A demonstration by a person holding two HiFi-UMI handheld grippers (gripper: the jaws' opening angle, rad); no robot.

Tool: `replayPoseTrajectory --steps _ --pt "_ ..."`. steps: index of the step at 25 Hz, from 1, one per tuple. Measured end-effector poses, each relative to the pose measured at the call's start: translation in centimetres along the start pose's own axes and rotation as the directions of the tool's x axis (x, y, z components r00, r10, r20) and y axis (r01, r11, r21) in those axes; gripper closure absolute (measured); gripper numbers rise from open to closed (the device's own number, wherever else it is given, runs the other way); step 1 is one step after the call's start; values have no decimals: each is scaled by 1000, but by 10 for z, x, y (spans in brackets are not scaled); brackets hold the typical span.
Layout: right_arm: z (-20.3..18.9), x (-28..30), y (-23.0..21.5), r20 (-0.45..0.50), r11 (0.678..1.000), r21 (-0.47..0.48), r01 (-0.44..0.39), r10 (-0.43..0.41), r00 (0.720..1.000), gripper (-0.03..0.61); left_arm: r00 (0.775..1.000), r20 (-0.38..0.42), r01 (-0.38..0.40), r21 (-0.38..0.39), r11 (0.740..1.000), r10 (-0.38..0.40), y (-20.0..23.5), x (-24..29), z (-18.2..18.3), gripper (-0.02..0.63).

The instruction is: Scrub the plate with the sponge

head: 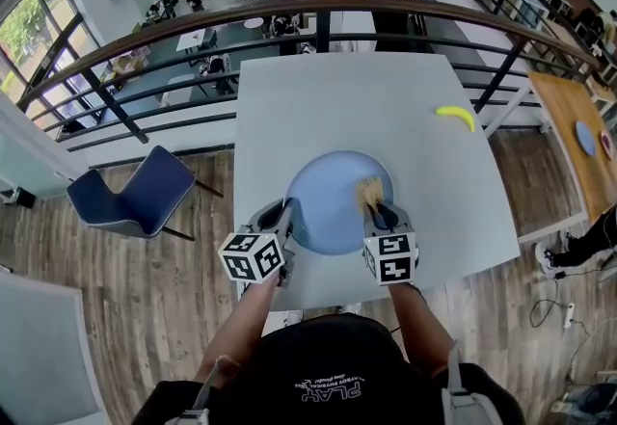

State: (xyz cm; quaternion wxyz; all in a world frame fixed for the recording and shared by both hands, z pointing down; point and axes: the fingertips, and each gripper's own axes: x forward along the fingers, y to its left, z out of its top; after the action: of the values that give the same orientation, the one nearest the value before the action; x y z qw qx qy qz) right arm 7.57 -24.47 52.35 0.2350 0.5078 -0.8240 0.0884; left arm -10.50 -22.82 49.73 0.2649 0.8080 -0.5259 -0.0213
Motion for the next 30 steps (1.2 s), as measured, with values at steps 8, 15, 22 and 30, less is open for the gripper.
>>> replayPoseTrajectory --steps 8,15,22,30 --pt "26 -21 37 52 997 -55 -53 56 997 515 999 27 -28 -25 999 29 17 -2 4 586" --pt "29 -22 111 41 964 -88 -252 256 966 515 998 40 -48 -34 998 49 22 -2 6 586" --pt "9 -10 161 -26 921 -135 -365 365 930 517 996 65 -55 -37 998 57 20 -7 10 586" --pt "5 1 164 -39 925 -136 -354 352 935 517 996 75 -51 -54 997 55 25 -12 14 586"
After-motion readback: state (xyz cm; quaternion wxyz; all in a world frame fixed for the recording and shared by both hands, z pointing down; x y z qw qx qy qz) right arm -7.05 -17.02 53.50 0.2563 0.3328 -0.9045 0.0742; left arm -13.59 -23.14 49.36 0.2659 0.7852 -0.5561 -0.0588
